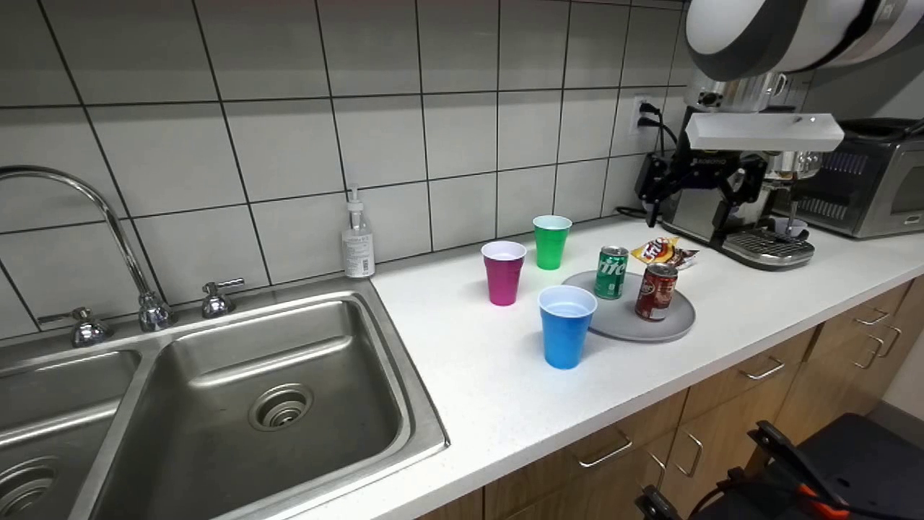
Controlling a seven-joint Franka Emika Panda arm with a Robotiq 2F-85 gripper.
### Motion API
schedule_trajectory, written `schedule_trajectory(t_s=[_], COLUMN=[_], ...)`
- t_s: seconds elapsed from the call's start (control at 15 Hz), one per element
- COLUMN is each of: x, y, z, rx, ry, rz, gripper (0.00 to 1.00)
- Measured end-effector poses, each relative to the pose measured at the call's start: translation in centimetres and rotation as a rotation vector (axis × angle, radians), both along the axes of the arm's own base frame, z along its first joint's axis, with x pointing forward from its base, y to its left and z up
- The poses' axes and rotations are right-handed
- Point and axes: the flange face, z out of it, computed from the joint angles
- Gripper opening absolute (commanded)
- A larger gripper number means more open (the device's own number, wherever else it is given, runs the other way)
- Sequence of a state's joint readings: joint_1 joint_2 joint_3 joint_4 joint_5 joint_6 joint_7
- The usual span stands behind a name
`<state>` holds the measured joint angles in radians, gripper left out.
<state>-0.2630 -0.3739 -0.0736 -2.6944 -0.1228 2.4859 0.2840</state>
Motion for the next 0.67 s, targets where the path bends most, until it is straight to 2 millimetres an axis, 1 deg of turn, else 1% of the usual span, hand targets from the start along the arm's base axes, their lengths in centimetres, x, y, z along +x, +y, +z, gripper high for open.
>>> schedule_trajectory(t_s=[0.2,0.67], x=[0.7,3.1], y=[-0.9,-2.4], z=[-1.4,-3.6], rx=[-0.02,-0.065], ry=[0.017,0.065], rz=[-0.054,-0.154], gripper=[1.0,1.0])
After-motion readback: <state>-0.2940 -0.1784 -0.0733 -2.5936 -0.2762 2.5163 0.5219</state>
